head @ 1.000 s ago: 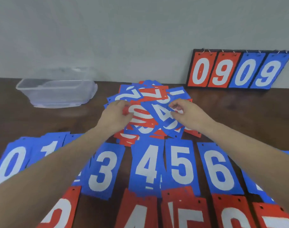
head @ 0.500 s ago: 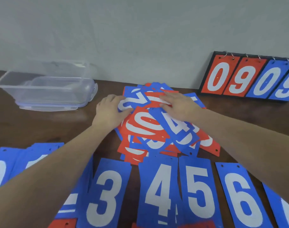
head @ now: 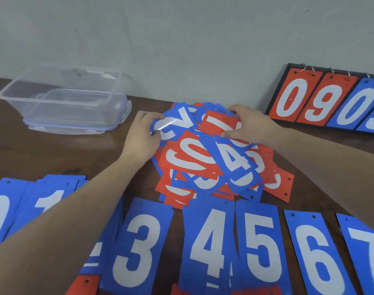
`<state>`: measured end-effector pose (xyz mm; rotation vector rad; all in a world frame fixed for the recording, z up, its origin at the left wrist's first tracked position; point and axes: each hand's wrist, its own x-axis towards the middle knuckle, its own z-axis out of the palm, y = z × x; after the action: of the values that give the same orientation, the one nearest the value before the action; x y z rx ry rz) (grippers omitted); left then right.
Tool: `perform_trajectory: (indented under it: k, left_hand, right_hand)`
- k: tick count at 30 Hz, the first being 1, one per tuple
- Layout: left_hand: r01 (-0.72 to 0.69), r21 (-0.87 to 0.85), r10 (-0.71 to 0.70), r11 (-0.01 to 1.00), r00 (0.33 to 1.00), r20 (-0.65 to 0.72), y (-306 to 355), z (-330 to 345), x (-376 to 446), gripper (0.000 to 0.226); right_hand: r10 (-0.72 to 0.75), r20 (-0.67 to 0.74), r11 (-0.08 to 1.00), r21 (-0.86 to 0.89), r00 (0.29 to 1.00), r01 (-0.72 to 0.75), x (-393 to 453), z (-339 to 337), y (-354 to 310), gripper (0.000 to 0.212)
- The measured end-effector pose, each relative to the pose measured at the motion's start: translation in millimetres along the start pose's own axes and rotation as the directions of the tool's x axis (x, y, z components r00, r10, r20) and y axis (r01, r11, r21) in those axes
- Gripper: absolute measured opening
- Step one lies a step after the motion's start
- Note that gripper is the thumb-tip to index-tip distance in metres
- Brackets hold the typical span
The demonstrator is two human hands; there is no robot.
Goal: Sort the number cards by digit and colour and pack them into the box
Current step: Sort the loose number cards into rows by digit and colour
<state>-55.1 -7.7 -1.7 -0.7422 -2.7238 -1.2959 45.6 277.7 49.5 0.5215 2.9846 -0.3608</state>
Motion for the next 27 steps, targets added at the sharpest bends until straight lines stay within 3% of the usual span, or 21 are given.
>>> perform_trajectory:
  k: [6,13,17,22,27]
  left_hand:
    - [0.028,-0.083,-0.031,0.996,0.999,-0.033,5,-5,-5,0.029]
    - [0.002,-0.070,-0.003,0.998,1.000,-0.015,7,-4,-6,0.026]
    - [0.000,-0.061,-0.001,0.998,1.000,-0.012,7,-4,-5,0.027]
    - [-0.011,-0.062,0.010,0.998,1.000,-0.010,7,-4,-5,0.028]
    - [-0.017,-0.100,0.017,0.995,1.000,-0.002,7,-4,-6,0.030]
  right_hand:
    - [0.085,-0.024,0.990,-0.114,0.996,-0.087,-10,7,-3,0.082]
    - [0.147,-0.033,0.989,0.001,0.989,-0.147,-25,11,-6,0.075]
    - [0.117,-0.117,0.990,-0.064,0.986,-0.126,-38,20,-12,0.064]
    - [0.048,-0.090,0.991,-0.120,0.995,-0.058,-49,27,-15,0.071]
    - [-0.074,-0.060,0.918,-0.394,0.995,0.044,-56,17,-21,0.053]
